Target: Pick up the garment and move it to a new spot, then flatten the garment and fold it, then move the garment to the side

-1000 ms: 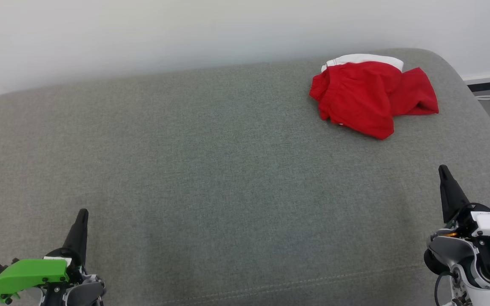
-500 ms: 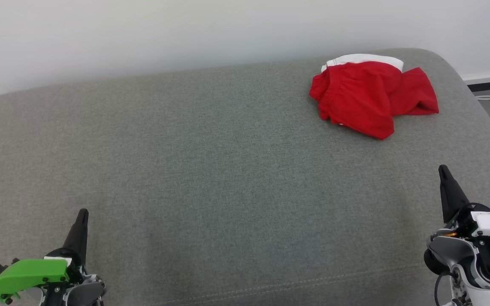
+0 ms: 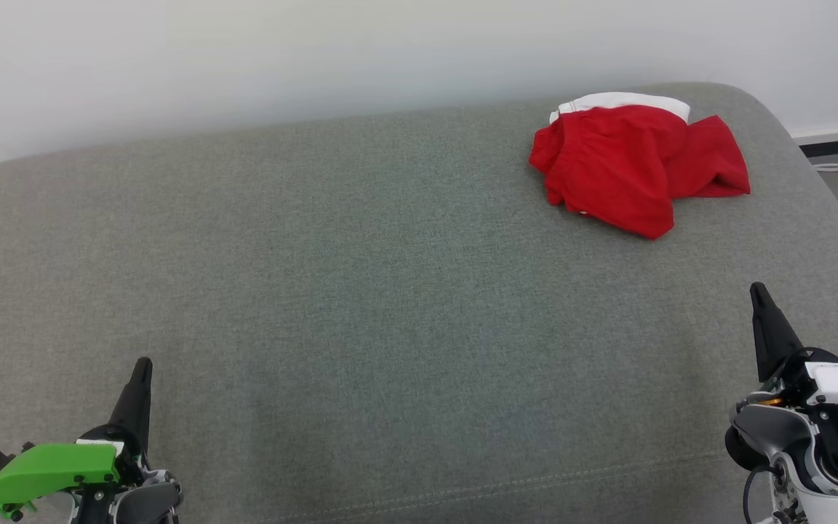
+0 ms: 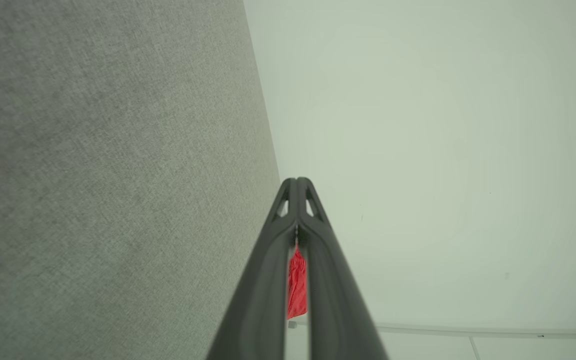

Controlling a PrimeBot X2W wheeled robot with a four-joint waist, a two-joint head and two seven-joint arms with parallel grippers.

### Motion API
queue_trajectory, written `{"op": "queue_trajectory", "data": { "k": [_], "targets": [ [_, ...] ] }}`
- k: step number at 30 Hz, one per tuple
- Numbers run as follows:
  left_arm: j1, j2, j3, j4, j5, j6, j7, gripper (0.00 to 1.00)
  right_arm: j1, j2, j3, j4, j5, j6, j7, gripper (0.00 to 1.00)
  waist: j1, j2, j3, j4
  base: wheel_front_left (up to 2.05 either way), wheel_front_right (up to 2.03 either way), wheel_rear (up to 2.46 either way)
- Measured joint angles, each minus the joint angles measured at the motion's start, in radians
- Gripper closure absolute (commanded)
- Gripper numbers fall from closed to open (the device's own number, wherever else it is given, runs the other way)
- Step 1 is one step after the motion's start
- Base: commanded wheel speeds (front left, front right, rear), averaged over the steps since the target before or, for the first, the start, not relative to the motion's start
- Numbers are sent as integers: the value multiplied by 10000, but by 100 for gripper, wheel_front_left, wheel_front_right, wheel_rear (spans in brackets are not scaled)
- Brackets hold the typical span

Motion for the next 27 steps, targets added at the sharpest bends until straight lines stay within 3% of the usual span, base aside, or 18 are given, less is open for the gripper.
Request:
{"op": "queue_trajectory", "data": {
  "k": [27],
  "targets": [
    [-1,-42,27,-2,4,0,8,100,0,0,0,-2,0,0,0,100,0,0,0,0,0,0,0]
  ]
}}
